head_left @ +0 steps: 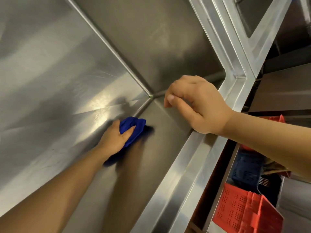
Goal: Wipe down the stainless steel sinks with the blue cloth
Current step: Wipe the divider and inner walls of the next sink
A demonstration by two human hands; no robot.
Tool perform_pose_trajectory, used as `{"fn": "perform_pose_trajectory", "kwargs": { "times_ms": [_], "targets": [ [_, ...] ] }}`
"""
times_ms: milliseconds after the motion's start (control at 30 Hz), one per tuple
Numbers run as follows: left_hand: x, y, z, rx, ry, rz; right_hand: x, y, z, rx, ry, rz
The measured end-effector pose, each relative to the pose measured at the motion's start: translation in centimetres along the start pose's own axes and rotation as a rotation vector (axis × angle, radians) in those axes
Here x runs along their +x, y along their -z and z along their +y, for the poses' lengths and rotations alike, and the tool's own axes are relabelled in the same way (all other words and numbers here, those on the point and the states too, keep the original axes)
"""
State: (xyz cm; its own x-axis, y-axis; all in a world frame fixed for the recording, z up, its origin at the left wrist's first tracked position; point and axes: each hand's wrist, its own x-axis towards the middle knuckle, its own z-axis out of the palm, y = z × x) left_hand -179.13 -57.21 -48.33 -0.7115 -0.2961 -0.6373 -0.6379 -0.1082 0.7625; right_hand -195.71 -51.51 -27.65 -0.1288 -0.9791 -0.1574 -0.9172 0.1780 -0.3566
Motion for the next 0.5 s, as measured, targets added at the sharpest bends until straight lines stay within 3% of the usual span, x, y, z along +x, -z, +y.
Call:
{"fn": "perform_pose_trajectory", "kwargs": {
  "times_ms": [300,500],
  "targets": [
    [-6.9,1.3,7.9,-0.152,-0.228,-0.051,0.0,0.2,-0.3,-0.018,-0.035,-0.022],
    [-7.7,1.6,7.5,-0.148,-0.171,-0.018,-0.1,0.3,-0.7,-0.017,-0.084,-0.032]
  ]
}}
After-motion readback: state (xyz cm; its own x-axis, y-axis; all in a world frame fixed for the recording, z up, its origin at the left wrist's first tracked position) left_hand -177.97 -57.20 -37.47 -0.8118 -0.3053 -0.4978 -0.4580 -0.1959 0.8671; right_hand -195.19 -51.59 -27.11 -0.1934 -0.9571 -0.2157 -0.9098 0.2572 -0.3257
